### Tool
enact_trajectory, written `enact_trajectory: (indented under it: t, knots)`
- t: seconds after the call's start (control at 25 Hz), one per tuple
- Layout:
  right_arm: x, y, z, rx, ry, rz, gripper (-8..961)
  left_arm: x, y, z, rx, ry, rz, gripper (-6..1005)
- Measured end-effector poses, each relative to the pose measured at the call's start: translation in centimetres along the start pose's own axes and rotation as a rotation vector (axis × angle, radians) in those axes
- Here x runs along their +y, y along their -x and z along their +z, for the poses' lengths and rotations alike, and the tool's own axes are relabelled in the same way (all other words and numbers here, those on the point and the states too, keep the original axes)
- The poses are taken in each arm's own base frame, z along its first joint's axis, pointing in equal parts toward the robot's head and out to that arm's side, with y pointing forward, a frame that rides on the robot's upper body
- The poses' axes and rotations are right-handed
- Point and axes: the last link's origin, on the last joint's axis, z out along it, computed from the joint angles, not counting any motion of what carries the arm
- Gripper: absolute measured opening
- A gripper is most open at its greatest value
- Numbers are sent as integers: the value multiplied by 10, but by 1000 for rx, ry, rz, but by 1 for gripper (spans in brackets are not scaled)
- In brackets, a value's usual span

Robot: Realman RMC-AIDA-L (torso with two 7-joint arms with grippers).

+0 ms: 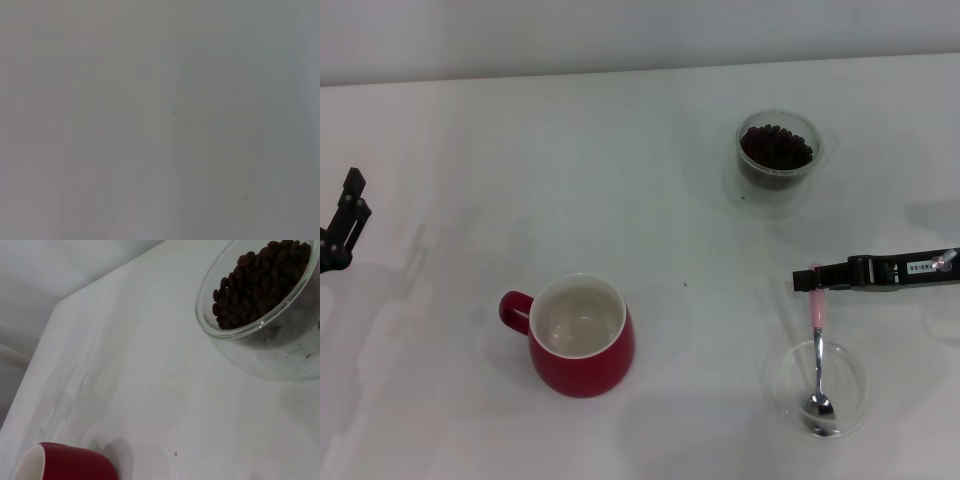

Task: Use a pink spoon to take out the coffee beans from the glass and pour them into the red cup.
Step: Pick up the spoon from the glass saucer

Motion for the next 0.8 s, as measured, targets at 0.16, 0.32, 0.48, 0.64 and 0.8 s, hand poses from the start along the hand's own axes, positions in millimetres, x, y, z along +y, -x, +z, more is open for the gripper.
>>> enact_trajectory:
  t: [0.16, 0.32, 0.48, 0.64, 0.8]
  knots:
    - [0, 1, 0, -4, 0, 1, 228, 0, 0, 0, 0, 0, 0, 717]
    - [0, 1, 0, -9, 0, 3, 203, 0, 0, 0, 0, 0, 0, 717]
    - [-2, 2, -3, -18, -3, 6, 181, 0, 0, 0, 1, 1, 0, 717]
    - [-2, 2, -6, -24, -2, 7, 159, -1, 0, 0, 2, -5, 0, 717]
    - [-3, 3, -9, -44, 0, 17, 154, -2, 0, 0, 2, -10, 0, 718]
